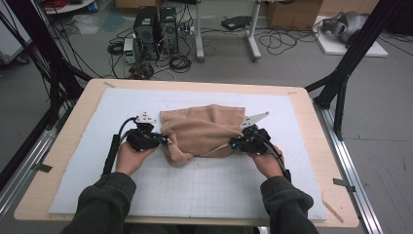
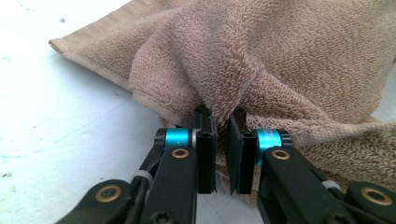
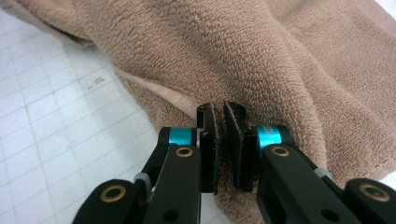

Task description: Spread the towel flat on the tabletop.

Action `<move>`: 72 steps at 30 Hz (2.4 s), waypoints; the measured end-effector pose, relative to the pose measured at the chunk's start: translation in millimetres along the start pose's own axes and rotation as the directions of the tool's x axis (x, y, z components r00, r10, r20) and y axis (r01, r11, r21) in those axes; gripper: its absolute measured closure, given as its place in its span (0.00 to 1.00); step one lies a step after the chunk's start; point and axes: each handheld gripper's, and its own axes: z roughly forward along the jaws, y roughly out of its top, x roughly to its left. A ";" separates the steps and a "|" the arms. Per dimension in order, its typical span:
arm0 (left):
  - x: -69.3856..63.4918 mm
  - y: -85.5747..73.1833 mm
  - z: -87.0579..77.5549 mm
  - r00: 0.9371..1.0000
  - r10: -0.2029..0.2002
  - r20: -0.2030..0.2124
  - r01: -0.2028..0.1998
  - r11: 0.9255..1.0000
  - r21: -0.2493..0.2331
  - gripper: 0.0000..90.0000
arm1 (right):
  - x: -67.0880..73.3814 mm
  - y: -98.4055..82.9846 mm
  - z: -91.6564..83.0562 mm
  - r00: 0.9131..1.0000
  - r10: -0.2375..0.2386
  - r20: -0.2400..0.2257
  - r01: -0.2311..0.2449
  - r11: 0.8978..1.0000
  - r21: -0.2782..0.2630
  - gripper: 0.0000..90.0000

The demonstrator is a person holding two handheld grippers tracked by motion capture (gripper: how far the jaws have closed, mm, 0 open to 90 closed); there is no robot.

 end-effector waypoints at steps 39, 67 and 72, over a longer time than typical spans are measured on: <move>-57.8 -13.8 2.7 0.989 0.149 0.017 -0.149 0.989 -0.007 0.95 | 57.2 -3.5 37.7 0.992 -0.125 -0.006 0.126 0.991 0.051 0.90; -17.9 -6.0 -26.5 0.999 0.041 -0.009 -0.041 0.997 -0.073 1.00 | 26.3 3.9 -11.4 0.998 -0.058 0.007 0.058 0.998 -0.033 0.90; -20.0 -5.1 -36.6 0.999 0.043 -0.003 -0.043 0.996 -0.082 0.90 | 19.3 0.8 4.8 0.999 -0.038 -0.009 0.038 0.999 0.009 0.89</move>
